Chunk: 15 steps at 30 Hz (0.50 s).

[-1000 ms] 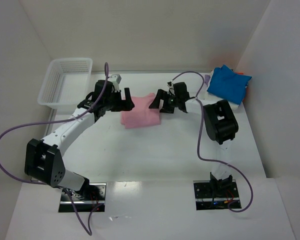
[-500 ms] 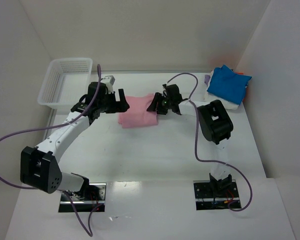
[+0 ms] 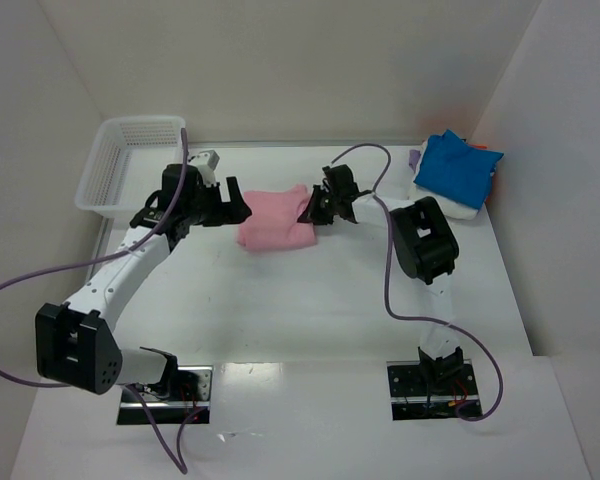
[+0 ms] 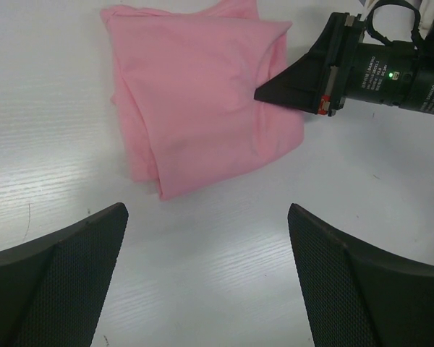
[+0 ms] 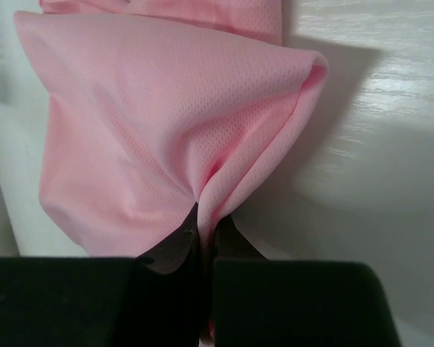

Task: Fold and stack the t-shirts
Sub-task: Put the neatly folded tshirt into the corner of the board with the right arm

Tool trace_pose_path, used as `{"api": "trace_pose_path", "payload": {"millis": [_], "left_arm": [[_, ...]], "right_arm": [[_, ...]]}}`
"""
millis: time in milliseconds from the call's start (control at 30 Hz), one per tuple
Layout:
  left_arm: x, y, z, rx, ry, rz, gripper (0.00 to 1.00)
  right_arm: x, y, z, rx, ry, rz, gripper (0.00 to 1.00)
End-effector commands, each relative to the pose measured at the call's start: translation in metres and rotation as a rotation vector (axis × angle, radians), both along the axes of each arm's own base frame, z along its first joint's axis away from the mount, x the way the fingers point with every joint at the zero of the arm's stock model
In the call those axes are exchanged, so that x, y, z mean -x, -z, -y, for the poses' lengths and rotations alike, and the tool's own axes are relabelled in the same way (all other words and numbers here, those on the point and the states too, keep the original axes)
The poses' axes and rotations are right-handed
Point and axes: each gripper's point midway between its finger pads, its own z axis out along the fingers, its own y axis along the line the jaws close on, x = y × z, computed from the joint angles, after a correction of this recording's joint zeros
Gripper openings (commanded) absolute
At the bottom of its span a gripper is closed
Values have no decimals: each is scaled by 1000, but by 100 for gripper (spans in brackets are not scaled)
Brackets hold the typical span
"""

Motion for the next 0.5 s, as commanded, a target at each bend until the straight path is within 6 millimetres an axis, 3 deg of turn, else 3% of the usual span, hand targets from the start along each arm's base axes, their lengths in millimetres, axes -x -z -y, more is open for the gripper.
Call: {"api": "trace_pose_path", "payload": {"millis": [0, 167, 333, 367, 467], "left_arm": [[4, -18, 0, 14, 40, 58, 99], [9, -21, -7, 8, 40, 76, 99], [11, -28, -7, 4, 45, 99, 99], [11, -28, -6, 9, 53, 98, 99], [12, -29, -5, 14, 60, 97, 99]], "right_arm": [[-18, -8, 7, 101, 46, 40, 0], [-55, -55, 42, 209, 97, 124, 0], [-79, -85, 108, 295, 191, 149, 0], [-86, -100, 116, 302, 210, 176, 0], [-97, -112, 151, 354, 249, 192, 0]]}}
